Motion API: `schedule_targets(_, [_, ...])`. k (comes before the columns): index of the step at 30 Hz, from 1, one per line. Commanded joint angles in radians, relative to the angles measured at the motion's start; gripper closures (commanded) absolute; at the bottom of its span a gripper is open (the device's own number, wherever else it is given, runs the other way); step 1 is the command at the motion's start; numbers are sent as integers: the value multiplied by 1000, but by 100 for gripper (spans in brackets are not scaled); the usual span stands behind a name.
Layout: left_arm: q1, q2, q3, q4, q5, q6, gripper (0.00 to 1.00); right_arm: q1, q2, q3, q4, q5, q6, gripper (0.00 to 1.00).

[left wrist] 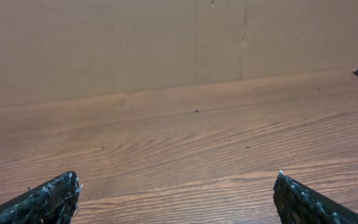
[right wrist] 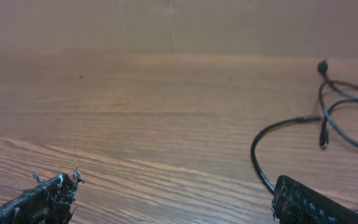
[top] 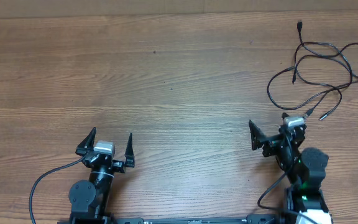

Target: Untangle cables

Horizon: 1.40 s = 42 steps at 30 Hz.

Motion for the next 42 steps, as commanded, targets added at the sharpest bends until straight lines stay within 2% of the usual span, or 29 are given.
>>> schedule_targets(1, [7, -11, -4, -2, 3, -18, 0, -1, -101, -30, -21, 13, 0, 0])
schedule_targets(9, [7, -11, -4, -2, 3, -18, 0, 2, -255, -31, -125, 19, 0, 0])
schedule_targets(23, [7, -11, -4, -2, 3, -18, 0, 2, -572, -31, -465, 53, 0, 0])
schedule_targets(29, [7, -11, -4, -2, 3, -18, 0, 2, -712, -31, -466, 68, 0, 0])
schedule_targets(36, [7, -11, -4, -2, 3, -18, 0, 14, -716, -31, -465, 102, 6, 0])
schedule_targets(42, [7, -11, -4, -2, 3, -18, 0, 44, -716, -31, -464, 243, 164, 0])
